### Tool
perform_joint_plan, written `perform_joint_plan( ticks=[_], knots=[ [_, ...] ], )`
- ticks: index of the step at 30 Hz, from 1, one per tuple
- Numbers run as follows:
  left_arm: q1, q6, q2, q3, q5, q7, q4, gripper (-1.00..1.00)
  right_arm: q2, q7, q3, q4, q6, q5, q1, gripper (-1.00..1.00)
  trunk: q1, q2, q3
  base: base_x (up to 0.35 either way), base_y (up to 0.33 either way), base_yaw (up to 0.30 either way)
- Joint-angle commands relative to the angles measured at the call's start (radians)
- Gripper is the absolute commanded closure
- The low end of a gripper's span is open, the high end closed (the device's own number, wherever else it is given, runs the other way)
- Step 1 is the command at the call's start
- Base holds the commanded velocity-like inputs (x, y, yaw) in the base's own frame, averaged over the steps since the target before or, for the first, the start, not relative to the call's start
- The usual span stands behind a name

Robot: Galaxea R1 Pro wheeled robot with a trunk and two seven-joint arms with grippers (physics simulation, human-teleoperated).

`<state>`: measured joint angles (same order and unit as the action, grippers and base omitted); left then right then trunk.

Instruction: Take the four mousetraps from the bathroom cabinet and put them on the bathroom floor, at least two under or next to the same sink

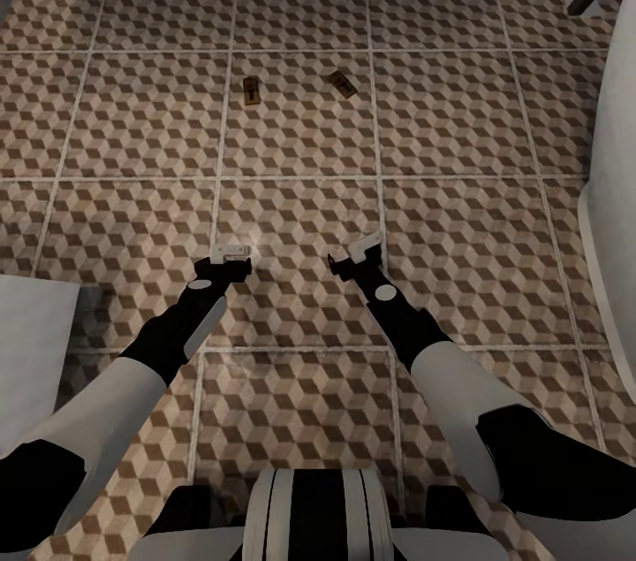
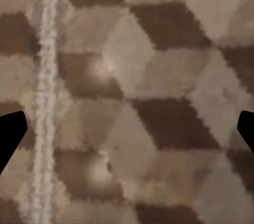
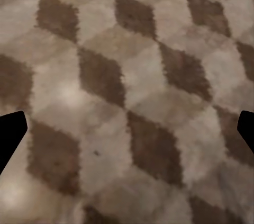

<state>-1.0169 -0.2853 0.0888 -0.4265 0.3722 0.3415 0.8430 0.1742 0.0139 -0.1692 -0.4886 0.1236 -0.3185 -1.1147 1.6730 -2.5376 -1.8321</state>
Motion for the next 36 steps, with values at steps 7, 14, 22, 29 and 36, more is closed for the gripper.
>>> perform_joint_plan(
  ticks=[7, 14, 22, 29, 36],
  knots=[
    [-0.001, -0.005, 0.002, -0.006, 0.01, 0.011, 0.001, -1.0, 0.0, 0.001, 0.0, 0.0, 0.002, -0.009, 0.0, -1.0, 0.0, 0.0, 0.0, -0.001, 0.0, 0.0],
    [-0.001, -0.006, 0.002, -0.006, 0.01, 0.011, 0.0, -1.0, 0.0, 0.001, 0.0, 0.001, 0.002, -0.009, 0.0, -1.0, -0.003, 0.001, 0.027, 0.0, 0.0, 0.0],
    [0.0, -0.006, 0.004, -0.006, 0.01, 0.01, -0.002, -1.0, 0.0, 0.001, -0.001, 0.001, 0.002, -0.009, 0.0, -1.0, -0.007, 0.003, 0.058, 0.0, 0.0, 0.0],
    [0.001, -0.005, 0.004, -0.006, 0.01, 0.01, 0.0, -1.0, 0.0, 0.001, -0.001, 0.001, 0.002, -0.009, 0.0, -1.0, -0.01, 0.005, 0.085, 0.0, 0.0, 0.0],
    [0.021, -0.003, 0.005, -0.006, 0.011, 0.008, -0.006, -1.0, 0.0, 0.003, -0.002, 0.001, 0.002, -0.008, 0.0, -1.0, -0.013, 0.007, 0.112, 0.0, 0.0, 0.0]
  ],
)
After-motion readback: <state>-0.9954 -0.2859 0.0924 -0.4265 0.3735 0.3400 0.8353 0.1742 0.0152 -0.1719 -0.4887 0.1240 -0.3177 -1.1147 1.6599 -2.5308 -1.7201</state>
